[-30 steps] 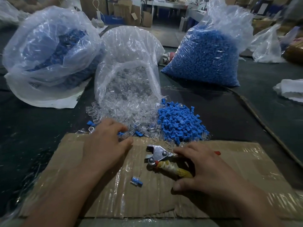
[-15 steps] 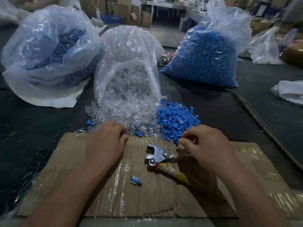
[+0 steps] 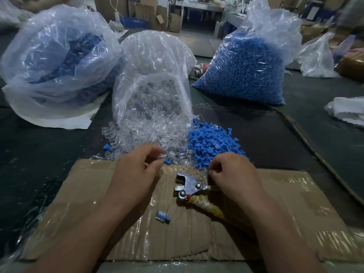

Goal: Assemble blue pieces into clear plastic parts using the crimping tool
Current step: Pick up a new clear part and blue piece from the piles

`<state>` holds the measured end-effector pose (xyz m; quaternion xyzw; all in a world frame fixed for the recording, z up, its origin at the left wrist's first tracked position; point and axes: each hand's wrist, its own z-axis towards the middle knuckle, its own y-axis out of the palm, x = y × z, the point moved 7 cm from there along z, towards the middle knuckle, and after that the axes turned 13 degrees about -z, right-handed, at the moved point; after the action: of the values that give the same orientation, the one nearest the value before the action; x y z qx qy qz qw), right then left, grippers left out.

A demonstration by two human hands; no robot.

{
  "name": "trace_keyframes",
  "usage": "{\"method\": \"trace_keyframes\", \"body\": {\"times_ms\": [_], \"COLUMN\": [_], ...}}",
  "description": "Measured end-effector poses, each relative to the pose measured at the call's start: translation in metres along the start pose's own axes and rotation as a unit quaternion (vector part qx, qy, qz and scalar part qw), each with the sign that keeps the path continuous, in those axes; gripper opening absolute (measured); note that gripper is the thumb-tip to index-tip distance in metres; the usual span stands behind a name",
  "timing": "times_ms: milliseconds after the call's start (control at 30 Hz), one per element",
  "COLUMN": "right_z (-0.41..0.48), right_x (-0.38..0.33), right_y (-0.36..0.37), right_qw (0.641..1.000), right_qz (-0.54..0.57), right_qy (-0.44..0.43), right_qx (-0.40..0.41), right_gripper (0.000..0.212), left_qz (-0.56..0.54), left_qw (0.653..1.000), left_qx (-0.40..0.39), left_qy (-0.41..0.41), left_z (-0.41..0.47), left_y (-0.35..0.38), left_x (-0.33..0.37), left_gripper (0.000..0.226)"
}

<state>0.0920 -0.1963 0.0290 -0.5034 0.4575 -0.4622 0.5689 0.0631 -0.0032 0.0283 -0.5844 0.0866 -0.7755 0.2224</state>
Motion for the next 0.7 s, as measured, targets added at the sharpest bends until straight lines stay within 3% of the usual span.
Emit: {"method": "trace_keyframes", "body": {"times_ms": [167, 300, 467, 600, 700], "right_z": [-0.003, -0.004, -0.004, -0.003, -0.001], "right_x": [0.004, 0.016, 0.006, 0.003, 0.002], "right_y": [0.003, -0.004, -0.005, 0.000, 0.003], "right_qw": [1.000, 0.998, 0.997, 0.999, 0.999], "right_qz": [0.013, 0.047, 0.057, 0.018, -0.009], "right_qy": [-0.001, 0.012, -0.039, -0.042, -0.032], "right_qx": [0.005, 0.041, 0.039, 0.024, 0.013], "right_gripper": [0.006, 0.008, 0.024, 0.025, 0.025], "left_qz": [-0.082, -0.160, -0.255, -0.238, -0.283], "left_qw": [0.995, 0.984, 0.962, 0.968, 0.953], "left_qx": [-0.012, -0.007, -0.008, -0.023, -0.022], "left_qy": [-0.050, -0.076, -0.100, -0.083, -0.103], "left_z": [-0.005, -0.006, -0.006, -0.006, -0.008], "left_y": [0.004, 0.003, 0.007, 0.008, 0.009], "left_x": [-0.003, -0.004, -0.005, -0.002, -0.005], "left_gripper": [0.035, 0.032, 0.029, 0.029, 0.028]}}
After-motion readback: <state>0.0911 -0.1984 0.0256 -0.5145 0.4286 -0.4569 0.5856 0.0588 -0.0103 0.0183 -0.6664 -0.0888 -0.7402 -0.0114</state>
